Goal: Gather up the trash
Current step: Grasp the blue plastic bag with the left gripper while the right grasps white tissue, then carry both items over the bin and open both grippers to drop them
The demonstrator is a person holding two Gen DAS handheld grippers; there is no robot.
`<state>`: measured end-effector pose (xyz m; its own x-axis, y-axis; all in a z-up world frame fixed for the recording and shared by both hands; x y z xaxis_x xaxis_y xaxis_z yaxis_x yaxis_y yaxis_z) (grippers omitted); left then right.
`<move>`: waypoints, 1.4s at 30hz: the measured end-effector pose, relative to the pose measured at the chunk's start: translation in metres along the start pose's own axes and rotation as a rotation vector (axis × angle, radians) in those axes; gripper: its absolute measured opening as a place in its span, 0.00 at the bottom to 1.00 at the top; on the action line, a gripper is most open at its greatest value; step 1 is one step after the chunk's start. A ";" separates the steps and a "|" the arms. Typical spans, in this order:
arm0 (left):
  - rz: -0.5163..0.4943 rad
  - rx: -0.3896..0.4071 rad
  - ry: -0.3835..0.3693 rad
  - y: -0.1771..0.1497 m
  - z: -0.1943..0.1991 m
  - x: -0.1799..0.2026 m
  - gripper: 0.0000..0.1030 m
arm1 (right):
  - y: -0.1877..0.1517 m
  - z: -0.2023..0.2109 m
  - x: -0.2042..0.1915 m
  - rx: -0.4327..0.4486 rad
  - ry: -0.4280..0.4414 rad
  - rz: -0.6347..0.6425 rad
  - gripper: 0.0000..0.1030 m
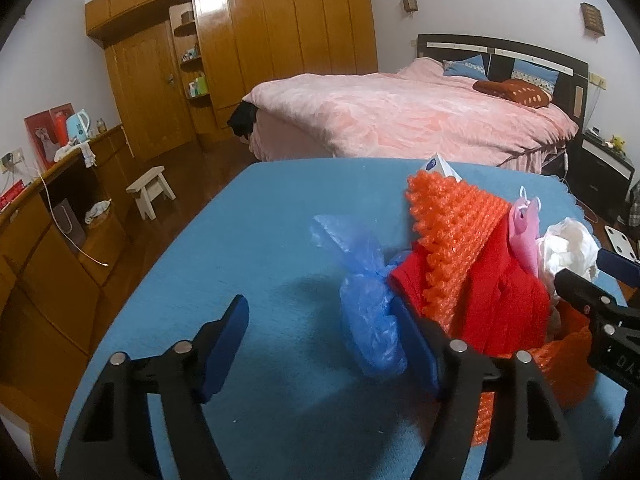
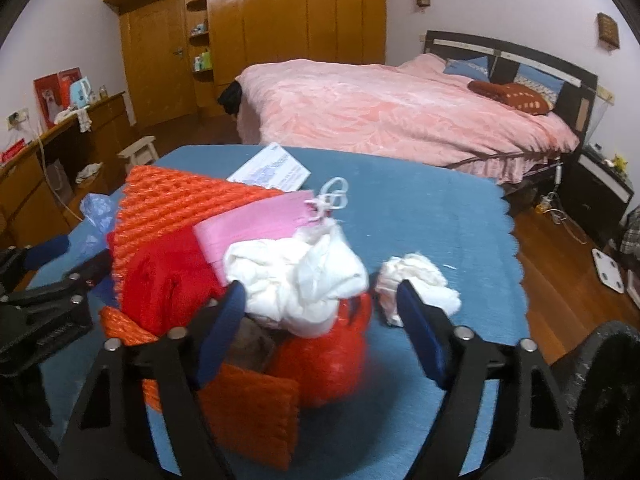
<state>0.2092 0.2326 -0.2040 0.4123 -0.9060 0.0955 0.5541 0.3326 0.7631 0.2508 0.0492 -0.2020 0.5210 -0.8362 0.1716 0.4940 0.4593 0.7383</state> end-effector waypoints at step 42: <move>0.054 0.110 -0.272 0.024 0.095 0.029 0.12 | -0.001 0.081 0.024 0.110 0.052 -0.056 0.41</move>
<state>0.1652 0.1896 -0.1222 0.2214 -0.9297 0.2944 0.4487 0.3651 0.8157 0.2065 0.0045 -0.1462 0.5314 -0.8416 0.0961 0.4454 0.3741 0.8134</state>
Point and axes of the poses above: each gripper's, at about its wrist camera, not at the fingertips, and z roughly against the way its jaws point, x to its right, y to its top, the point moved 6 cm from there along -z, roughly the way its jaws point, and after that the axes turned 15 degrees about z, right-handed, at the moved point
